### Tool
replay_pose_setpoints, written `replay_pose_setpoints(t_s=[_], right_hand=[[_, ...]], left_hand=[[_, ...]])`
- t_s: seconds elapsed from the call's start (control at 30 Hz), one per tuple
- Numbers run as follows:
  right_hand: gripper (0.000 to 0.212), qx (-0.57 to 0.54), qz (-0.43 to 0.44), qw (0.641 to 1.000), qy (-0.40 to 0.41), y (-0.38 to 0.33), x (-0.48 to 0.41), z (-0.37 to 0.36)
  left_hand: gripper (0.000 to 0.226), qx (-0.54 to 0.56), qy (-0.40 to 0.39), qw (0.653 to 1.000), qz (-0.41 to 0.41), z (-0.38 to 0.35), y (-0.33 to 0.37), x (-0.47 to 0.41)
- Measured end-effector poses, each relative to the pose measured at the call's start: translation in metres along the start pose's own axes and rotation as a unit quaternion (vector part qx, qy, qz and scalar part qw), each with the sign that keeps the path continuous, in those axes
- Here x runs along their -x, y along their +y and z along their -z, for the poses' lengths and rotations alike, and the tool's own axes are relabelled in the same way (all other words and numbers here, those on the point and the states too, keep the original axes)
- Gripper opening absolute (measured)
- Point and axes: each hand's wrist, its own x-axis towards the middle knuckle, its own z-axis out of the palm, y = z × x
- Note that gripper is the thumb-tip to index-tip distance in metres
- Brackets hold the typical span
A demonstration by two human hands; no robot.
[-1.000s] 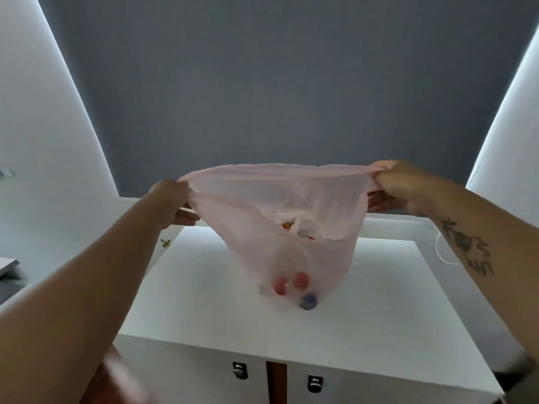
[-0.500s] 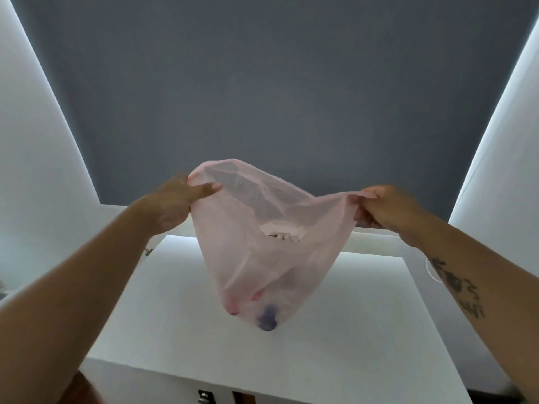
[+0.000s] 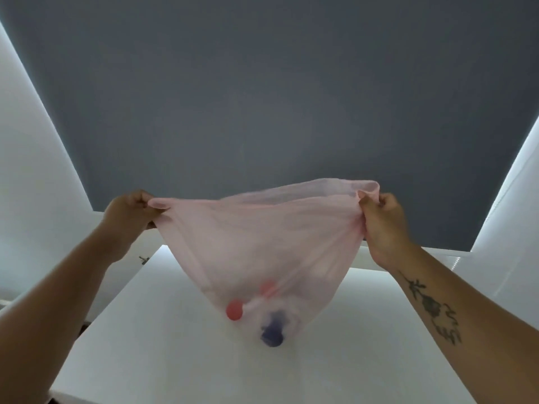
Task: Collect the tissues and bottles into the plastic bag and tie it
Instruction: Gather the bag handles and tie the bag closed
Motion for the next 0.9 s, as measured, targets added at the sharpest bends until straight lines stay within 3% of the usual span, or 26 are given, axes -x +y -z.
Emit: replay_pose_setpoints(t_s=[0.17,0.23,0.33,0.4,0.47,0.53,0.57,0.63,0.67,0.77,0.9], right_hand=[[0.019,0.006,-0.015,0.998,-0.054,-0.012,-0.001,-0.011],[0.018,0.013,-0.017,0.998,-0.054,-0.02,0.005,-0.017],[0.031,0.03,-0.007,0.999,0.013,-0.026,0.012,-0.025],[0.036,0.034,0.004,0.995,0.097,-0.026,0.015,-0.025],[0.034,-0.023,0.004,0.99,0.137,-0.025,0.023,-0.024],[0.03,-0.105,-0.01,0.99,0.091,-0.026,0.032,-0.021],[0.029,-0.14,-0.009,0.989,0.047,-0.027,0.036,-0.018],[0.036,-0.182,0.002,0.983,-0.034,-0.024,0.042,-0.011],[0.037,-0.161,0.01,0.985,-0.061,-0.022,0.044,-0.009],[0.02,-0.038,0.037,0.998,-0.044,-0.018,0.047,-0.003],[0.016,-0.06,-0.015,0.995,0.078,-0.015,0.045,0.006]], left_hand=[[0.03,0.154,-0.063,0.985,0.05,-0.02,0.01,-0.032],[0.032,0.186,-0.037,0.978,0.085,-0.039,0.014,-0.042],[0.026,0.273,0.006,0.952,0.139,-0.074,0.024,-0.046],[0.027,0.358,-0.052,0.917,0.166,-0.095,0.034,-0.049],[0.05,0.403,-0.186,0.881,0.167,-0.108,0.046,-0.047],[0.082,0.323,-0.289,0.897,0.087,-0.123,0.045,-0.048],[0.094,0.22,-0.299,0.928,0.026,-0.13,0.042,-0.046],[0.097,0.024,-0.29,0.955,-0.06,-0.143,0.035,-0.038],[0.086,-0.016,-0.284,0.955,-0.088,-0.151,0.03,-0.037],[0.015,-0.029,-0.242,0.96,-0.14,-0.164,0.019,-0.047],[0.023,0.022,-0.157,0.985,-0.065,-0.153,0.008,-0.068]])
